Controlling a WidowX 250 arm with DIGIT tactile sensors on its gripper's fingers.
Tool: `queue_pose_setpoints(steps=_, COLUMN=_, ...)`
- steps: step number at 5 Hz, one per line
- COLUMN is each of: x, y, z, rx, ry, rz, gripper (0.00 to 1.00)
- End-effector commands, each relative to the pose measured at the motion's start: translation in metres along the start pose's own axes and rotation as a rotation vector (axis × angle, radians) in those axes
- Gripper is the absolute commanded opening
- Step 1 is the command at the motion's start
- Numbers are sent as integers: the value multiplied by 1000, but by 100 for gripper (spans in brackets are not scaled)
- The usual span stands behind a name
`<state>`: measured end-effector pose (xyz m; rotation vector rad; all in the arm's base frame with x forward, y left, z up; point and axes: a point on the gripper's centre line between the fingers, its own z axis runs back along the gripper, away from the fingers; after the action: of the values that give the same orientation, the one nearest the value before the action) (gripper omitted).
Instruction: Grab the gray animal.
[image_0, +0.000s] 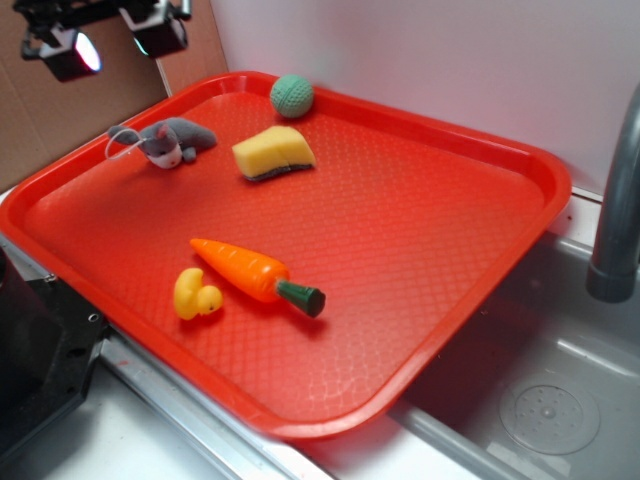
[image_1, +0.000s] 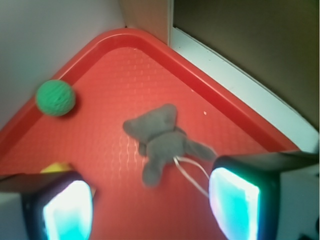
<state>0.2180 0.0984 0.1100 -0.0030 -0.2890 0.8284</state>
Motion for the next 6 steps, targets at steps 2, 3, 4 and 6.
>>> queue_pose_setpoints(steps=2, x=13, y=6, z=-78, rx=122, ry=14, rz=-115, gripper=100)
queue_pose_setpoints(steps=3, x=9, y=10, z=-87, rx=133, ry=46, rz=-127, gripper=100)
queue_pose_setpoints(steps=4, x=6, y=11, z=-83, rx=109, ry=42, rz=-123, gripper=0)
queue_pose_setpoints(steps=6, x=10, y=-5, z=-28, rx=81, ry=6, rz=-95, gripper=0)
